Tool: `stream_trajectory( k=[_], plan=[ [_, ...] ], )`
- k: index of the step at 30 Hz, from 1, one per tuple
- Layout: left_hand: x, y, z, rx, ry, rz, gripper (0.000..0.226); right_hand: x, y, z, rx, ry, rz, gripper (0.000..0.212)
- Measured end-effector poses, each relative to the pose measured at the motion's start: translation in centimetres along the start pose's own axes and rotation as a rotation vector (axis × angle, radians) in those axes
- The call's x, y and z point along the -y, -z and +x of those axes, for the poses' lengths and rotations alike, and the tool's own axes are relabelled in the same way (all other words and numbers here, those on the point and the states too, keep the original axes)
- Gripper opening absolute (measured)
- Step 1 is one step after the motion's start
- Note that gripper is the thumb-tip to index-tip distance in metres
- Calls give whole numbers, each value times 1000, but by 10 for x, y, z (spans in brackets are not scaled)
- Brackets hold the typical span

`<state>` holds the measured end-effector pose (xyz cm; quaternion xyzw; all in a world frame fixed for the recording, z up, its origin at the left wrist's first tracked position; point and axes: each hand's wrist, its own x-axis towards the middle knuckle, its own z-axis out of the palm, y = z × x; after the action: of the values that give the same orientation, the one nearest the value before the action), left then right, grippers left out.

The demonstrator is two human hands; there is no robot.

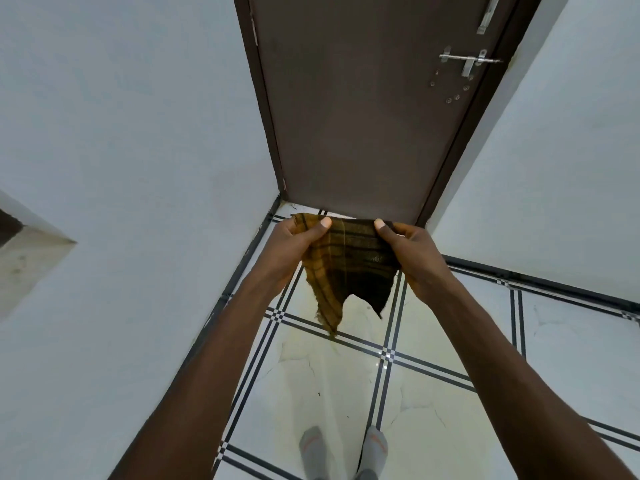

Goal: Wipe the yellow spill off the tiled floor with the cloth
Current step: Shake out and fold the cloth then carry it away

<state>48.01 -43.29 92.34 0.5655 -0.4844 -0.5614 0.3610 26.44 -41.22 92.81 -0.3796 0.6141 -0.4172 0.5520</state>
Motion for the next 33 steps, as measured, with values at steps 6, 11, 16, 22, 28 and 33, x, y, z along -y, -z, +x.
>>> stream_trajectory(
  k=[6,11,16,22,28,33],
  plan=[
    [0,6,8,-102,93,181,47,-4,11,5,60,-100,53,55],
    [1,15,9,-111,38,150,69,-1,21,8,165,8,-84,57],
    [-2,21,3,53,-113,206,51,5,25,12,95,169,-325,50],
    [0,14,5,-40,-165,574,59,7,21,13,20,407,-700,54],
    [-1,9,2,-122,-256,686,40,-2,25,14,-23,498,-827,27],
    [0,9,-1,-170,-346,705,23,-3,31,9,-33,573,-821,12]
  ],
)
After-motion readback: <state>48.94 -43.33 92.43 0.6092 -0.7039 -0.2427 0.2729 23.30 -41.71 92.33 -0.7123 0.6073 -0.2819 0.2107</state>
